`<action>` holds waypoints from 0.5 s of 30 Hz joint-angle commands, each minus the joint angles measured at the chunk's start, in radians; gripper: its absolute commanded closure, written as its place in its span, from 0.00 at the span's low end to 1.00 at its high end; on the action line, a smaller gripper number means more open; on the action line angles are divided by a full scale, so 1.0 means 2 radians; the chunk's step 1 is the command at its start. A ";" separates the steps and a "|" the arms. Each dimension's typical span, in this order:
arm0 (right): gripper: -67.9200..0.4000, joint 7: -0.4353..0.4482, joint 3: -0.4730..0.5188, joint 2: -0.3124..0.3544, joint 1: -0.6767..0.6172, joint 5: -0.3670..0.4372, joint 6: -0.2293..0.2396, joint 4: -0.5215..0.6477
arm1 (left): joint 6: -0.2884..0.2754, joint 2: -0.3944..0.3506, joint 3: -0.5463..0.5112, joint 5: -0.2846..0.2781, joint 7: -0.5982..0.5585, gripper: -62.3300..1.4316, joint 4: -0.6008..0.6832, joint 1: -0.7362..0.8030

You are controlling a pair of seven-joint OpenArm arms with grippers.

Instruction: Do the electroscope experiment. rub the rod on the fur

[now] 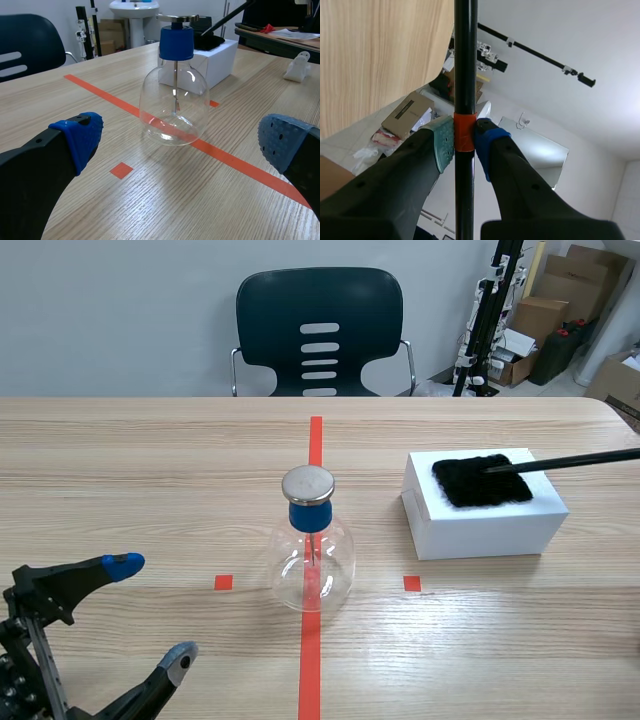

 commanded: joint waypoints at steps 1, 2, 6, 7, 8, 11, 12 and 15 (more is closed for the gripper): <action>0.99 0.002 0.001 0.010 0.007 -0.002 -0.007 0.001 | -0.001 -0.002 -0.003 -0.003 -0.007 0.00 0.009 -0.003; 0.99 0.002 0.000 0.010 0.007 -0.005 -0.007 0.000 | -0.001 -0.002 -0.003 -0.003 -0.007 0.00 0.009 -0.003; 0.99 0.001 0.000 0.010 0.007 -0.007 -0.007 -0.001 | -0.001 -0.002 -0.003 -0.003 -0.007 0.00 0.009 -0.003; 0.99 0.001 0.000 0.010 0.007 -0.007 -0.007 -0.001 | -0.001 -0.002 -0.003 -0.003 -0.007 0.00 0.009 -0.003; 0.99 0.001 0.000 0.010 0.007 -0.007 -0.007 -0.001 | -0.001 -0.002 -0.003 -0.003 -0.007 0.00 0.009 -0.003; 0.99 0.002 -0.003 0.010 0.007 -0.007 -0.007 -0.001 | -0.001 -0.002 -0.003 -0.003 -0.007 0.00 0.009 -0.003; 0.99 0.002 -0.006 0.009 0.007 -0.007 -0.007 -0.001 | -0.001 -0.002 -0.003 -0.003 -0.007 0.00 0.009 -0.003; 0.99 -0.002 -0.020 0.007 0.008 -0.007 -0.010 -0.001 | -0.001 -0.002 -0.003 -0.003 -0.007 0.00 0.009 -0.003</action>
